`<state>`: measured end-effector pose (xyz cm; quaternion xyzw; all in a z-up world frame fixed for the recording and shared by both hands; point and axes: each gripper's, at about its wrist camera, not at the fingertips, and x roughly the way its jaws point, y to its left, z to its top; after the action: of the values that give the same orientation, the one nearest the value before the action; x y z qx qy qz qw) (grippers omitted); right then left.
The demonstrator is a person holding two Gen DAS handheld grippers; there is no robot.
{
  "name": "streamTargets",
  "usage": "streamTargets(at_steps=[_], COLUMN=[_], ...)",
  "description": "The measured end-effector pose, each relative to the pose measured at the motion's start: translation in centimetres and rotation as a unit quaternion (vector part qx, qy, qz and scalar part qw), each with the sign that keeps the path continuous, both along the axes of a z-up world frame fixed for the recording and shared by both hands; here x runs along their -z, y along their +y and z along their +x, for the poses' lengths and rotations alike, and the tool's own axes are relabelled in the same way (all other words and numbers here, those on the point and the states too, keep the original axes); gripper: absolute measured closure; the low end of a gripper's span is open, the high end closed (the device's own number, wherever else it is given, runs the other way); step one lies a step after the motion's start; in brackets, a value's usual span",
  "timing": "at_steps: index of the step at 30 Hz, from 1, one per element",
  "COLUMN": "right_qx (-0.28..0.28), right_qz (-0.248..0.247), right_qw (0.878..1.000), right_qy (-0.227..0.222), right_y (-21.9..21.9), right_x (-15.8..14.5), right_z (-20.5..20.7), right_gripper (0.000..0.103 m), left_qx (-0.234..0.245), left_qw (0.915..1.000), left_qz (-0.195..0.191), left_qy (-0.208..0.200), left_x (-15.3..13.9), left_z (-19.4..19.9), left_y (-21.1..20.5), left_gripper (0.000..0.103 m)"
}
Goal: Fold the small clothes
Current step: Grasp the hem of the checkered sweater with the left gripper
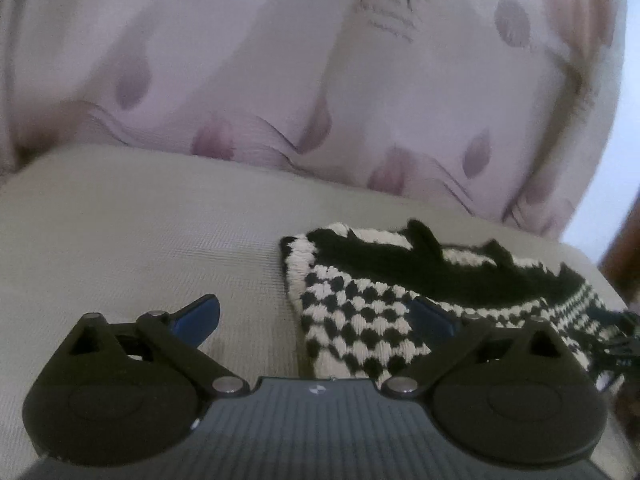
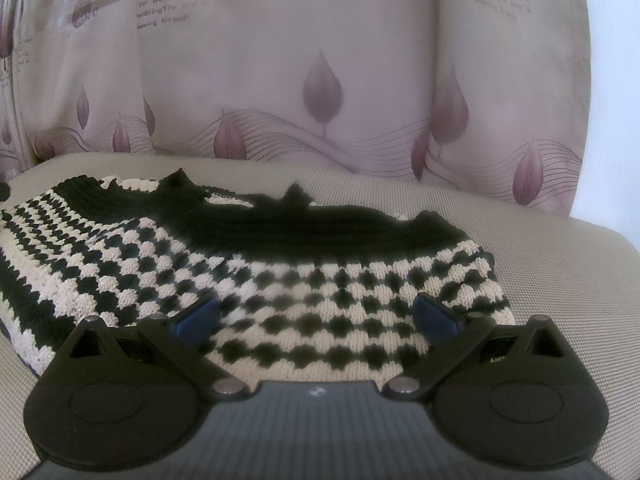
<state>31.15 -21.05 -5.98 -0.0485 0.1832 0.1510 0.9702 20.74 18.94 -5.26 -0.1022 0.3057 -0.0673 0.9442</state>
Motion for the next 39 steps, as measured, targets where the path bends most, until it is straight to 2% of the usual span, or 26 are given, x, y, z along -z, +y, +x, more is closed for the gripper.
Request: streamTargets(at_steps=[3,5,11,13,14,15,16,17,18,24,27,33,35,39], right_qx=[0.001,0.002,0.003,0.003,0.003,0.003,0.003,0.003,0.003,0.003,-0.002,-0.009,-0.01,-0.014], right_qz=[0.0,0.0,0.0,0.0,0.0,0.0,0.0,0.0,0.0,0.001,0.017,0.067,0.085,0.119], right_qw=[1.0,1.0,1.0,1.0,1.0,1.0,1.0,1.0,1.0,1.0,1.0,0.997,0.995,0.992], right_qy=[-0.002,-0.003,-0.004,-0.004,-0.004,-0.004,-0.004,-0.004,-0.004,-0.006,-0.011,-0.039,-0.051,-0.049], right_y=[-0.2,-0.2,-0.3,-0.3,-0.3,-0.3,-0.4,-0.3,-0.3,-0.4,-1.0,-2.7,-3.4,-4.3], right_x=[-0.1,-0.1,-0.1,-0.1,-0.1,-0.1,-0.1,-0.1,-0.1,-0.1,-0.3,-0.7,-0.8,-0.9], right_z=[0.0,-0.2,-0.3,-0.3,-0.3,-0.3,-0.3,-0.3,-0.3,-0.5,-0.8,-1.5,-1.9,-2.6], right_gripper=[0.0,0.0,0.0,0.0,0.0,0.0,0.0,0.0,0.0,0.0,0.0,0.0,0.0,0.0], left_qx=[0.028,0.051,0.107,0.131,0.135,0.138,0.139,0.139,0.136,0.09,0.065,0.018,0.011,0.009], left_qw=[0.9986,0.9949,0.9884,0.9864,0.9863,0.9859,0.9846,0.9823,0.9808,0.9836,0.9873,0.9872,0.987,0.9853], left_qz=[-0.016,-0.049,-0.079,-0.069,-0.062,-0.063,-0.076,-0.098,-0.113,-0.136,-0.122,-0.133,-0.135,-0.148], left_qy=[0.042,0.072,0.074,0.071,0.07,0.07,0.074,0.08,0.082,0.076,0.078,0.086,0.087,0.084], left_x=[0.9,1.9,2.5,2.6,2.5,2.6,2.8,3.0,3.3,3.0,1.8,-1.1,-2.2,-4.3], left_z=[2.8,4.3,6.3,6.6,6.6,6.7,6.9,7.1,7.3,6.7,6.4,6.2,6.0,5.3], left_y=[0.8,1.5,1.6,0.9,0.6,0.4,0.6,0.9,1.0,0.6,-0.4,-2.4,-3.7,-6.7], left_gripper=[0.016,0.02,0.02,0.027,0.038,0.044,0.056,0.065,0.068,0.079,0.081,0.082,0.082,0.083])
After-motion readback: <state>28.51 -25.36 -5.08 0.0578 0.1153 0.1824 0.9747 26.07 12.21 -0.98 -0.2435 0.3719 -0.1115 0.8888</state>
